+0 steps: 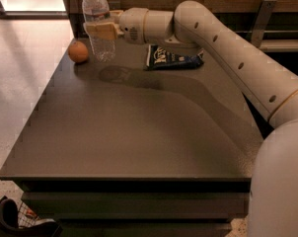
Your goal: Move water bottle near orange
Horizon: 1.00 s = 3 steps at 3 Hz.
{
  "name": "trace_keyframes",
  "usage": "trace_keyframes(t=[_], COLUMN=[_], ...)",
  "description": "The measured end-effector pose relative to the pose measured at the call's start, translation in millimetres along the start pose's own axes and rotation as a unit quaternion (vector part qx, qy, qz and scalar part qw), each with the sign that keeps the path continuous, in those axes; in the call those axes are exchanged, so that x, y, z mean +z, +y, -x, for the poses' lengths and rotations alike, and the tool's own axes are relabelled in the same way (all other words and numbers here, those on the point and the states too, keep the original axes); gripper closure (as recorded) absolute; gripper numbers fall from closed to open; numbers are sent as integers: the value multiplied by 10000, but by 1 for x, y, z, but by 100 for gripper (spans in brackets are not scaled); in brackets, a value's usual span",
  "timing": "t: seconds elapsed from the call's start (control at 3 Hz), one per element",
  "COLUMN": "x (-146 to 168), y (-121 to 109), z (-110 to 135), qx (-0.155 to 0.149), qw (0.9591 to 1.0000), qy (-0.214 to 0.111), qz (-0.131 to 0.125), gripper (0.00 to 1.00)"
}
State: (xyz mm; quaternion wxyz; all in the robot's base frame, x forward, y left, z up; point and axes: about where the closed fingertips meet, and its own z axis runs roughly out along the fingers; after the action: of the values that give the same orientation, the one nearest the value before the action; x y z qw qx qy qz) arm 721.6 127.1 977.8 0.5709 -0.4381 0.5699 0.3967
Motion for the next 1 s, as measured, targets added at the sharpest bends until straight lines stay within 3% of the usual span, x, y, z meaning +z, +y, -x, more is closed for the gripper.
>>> trace_keyframes(t=[0.33,0.67,1.0], x=[14,12,18], y=[-52,-85,-92], z=[-16,-43,-59], qx=[58,111,63], qw=[9988,9973,9970], qy=[212,162,-89], qz=[-427,-711,-772], gripper=[100,100,100])
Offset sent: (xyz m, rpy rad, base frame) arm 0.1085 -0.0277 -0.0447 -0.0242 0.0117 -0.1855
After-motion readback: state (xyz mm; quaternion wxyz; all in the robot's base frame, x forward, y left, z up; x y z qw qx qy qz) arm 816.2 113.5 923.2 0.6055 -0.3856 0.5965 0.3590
